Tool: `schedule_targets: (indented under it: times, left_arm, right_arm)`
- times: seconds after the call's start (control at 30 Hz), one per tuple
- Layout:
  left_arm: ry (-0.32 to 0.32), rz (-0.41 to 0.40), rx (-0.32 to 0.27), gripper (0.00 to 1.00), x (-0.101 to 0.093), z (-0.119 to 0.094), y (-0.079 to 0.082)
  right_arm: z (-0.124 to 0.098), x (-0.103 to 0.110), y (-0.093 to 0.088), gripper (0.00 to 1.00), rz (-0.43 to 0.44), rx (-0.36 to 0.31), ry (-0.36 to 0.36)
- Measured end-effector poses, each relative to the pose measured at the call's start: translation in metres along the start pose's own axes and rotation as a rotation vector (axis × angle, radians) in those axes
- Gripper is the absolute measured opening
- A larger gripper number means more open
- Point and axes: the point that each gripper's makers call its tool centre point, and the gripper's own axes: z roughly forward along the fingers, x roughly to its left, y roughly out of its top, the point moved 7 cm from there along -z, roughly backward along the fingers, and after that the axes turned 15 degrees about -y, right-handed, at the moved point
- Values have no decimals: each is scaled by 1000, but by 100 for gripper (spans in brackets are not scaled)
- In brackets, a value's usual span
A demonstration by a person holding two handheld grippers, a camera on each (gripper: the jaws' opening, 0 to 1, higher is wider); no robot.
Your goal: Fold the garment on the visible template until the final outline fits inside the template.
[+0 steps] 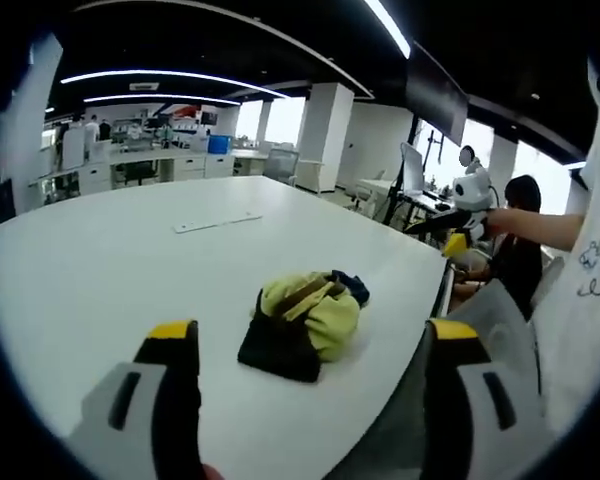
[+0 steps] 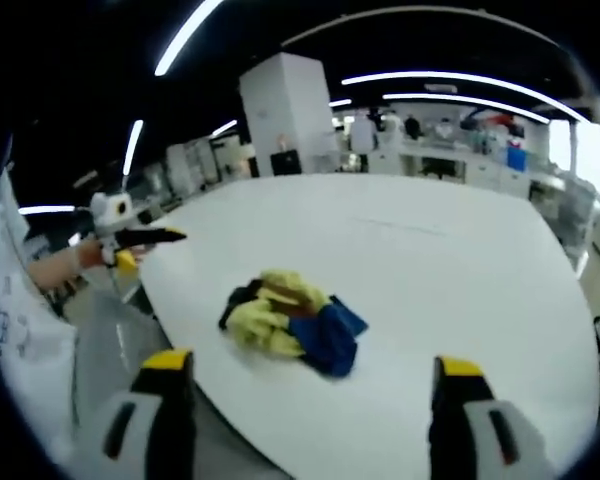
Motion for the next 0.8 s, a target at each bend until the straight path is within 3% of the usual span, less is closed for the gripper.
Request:
schedule_targets:
  times: [0.33,0.47,0.53,0.63,0.8]
  left_arm:
    - [104,-36,-28,89,-17,6,7]
    - [139,-39,-54,87,-11,11,10]
    - [121,-43,-70,83,-9,12,12]
    - [131,-61,-81,85,-2,12,14]
    - [89,-24,-52,84,12,10,10]
  right_arm:
    - [-1,-19,6,97,-28,6,95]
    - [3,-25,11,97,-33,-5,88]
    - [3,-24,13,97,-33,-10,86]
    - [4,-23,15,96,21,-31,61]
    - [-3,-11,6,96,24,-55,27]
